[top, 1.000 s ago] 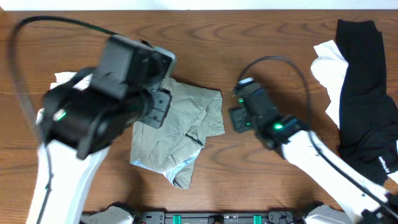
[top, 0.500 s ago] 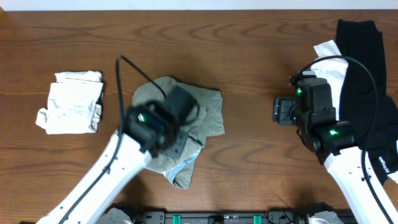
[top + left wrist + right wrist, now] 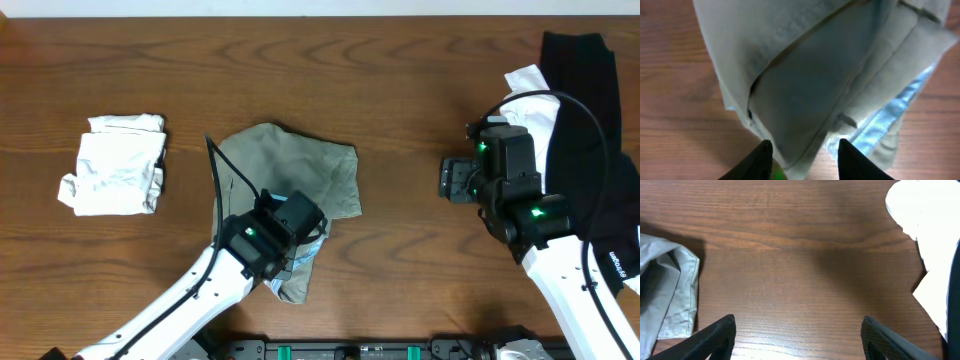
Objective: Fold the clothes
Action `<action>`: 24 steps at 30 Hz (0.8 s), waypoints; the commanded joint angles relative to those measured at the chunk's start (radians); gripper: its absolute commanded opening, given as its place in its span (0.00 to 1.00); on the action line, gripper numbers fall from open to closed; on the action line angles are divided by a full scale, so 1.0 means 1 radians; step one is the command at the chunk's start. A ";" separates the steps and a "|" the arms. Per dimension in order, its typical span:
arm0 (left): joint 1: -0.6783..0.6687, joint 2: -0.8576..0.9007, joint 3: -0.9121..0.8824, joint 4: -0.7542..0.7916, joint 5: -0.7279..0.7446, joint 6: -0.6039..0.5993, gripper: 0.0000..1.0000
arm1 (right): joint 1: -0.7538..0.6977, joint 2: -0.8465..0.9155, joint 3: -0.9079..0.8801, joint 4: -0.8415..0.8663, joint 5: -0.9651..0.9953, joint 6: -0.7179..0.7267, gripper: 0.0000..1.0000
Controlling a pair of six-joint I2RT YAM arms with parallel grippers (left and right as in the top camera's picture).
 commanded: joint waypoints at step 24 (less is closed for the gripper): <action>-0.004 -0.005 -0.043 0.048 -0.169 -0.140 0.50 | -0.006 -0.006 -0.003 -0.011 -0.004 -0.015 0.79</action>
